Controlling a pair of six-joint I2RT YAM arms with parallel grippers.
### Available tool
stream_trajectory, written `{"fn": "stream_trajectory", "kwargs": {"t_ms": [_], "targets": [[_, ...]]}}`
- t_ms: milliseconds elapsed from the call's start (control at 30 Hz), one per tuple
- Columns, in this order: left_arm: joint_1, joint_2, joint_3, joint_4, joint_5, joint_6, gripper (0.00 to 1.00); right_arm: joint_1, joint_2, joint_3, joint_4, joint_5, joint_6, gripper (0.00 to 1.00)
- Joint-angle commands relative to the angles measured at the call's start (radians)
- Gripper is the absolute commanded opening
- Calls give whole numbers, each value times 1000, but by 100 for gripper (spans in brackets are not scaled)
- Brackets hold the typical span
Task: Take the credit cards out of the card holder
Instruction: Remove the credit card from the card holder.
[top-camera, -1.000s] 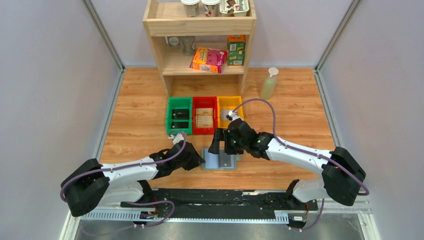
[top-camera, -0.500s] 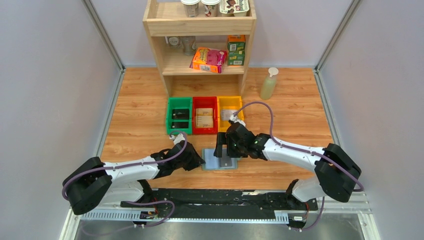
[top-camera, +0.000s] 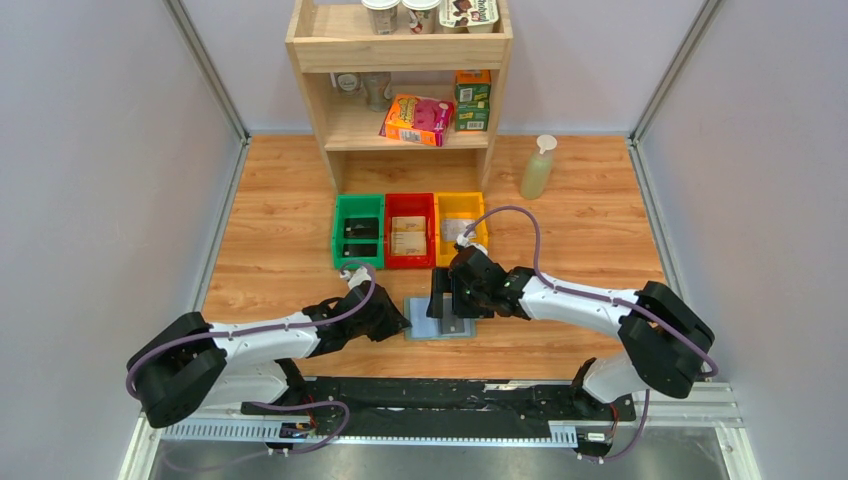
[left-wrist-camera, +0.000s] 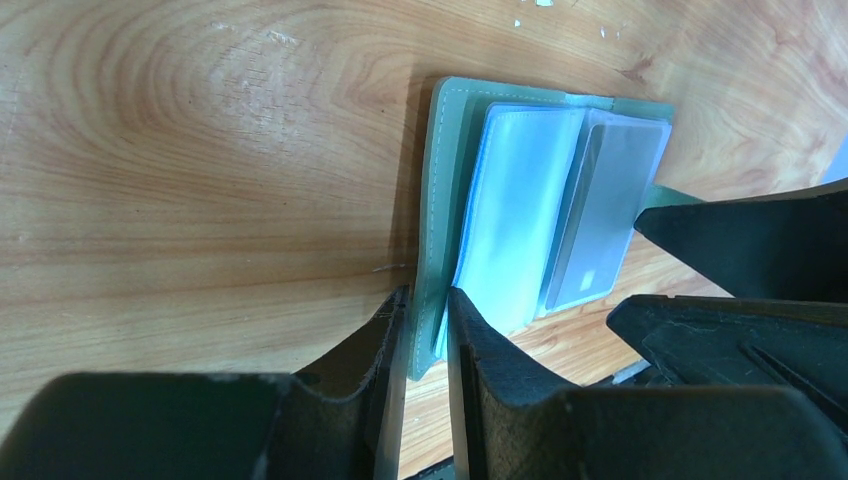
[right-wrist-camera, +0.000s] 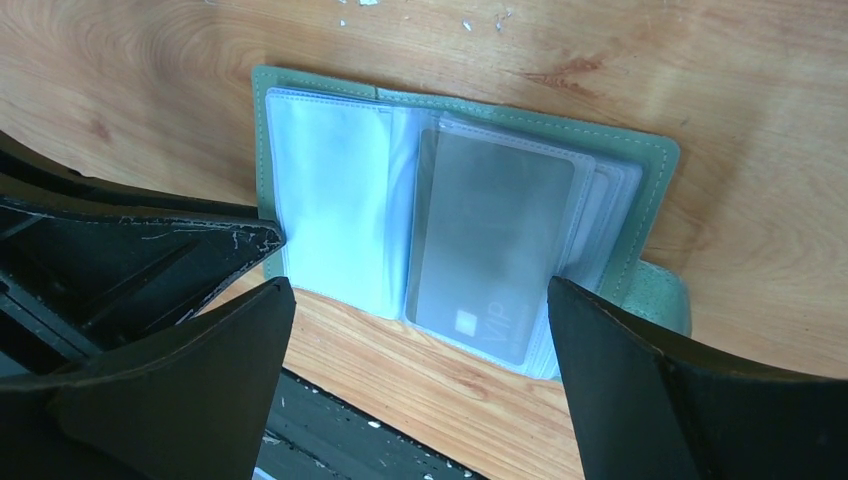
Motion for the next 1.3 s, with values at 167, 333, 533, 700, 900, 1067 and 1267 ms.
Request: {"fn": "stream_trajectory", "kwargs": {"t_ms": [167, 333, 533, 700, 900, 1067, 1267], "targets": [[-2, 11, 33, 32, 9, 16, 27, -3, -50, 25, 26, -39, -13, 100], [-3, 22, 40, 35, 12, 16, 27, -3, -44, 30, -12, 19, -4, 100], [-3, 21, 38, 35, 11, 16, 27, -3, -18, 34, -18, 77, -4, 100], [-3, 21, 38, 34, 12, 18, 27, -1, 5, 39, 13, 43, -10, 100], [-3, 27, 41, 37, 15, 19, 27, -1, 13, 42, 30, -1, -18, 100], [-2, 30, 43, 41, 18, 21, 27, -1, 1, 40, 39, -23, -19, 100], [-3, 31, 46, 41, 20, 22, 27, -3, -13, 45, 42, -33, -27, 100]]}}
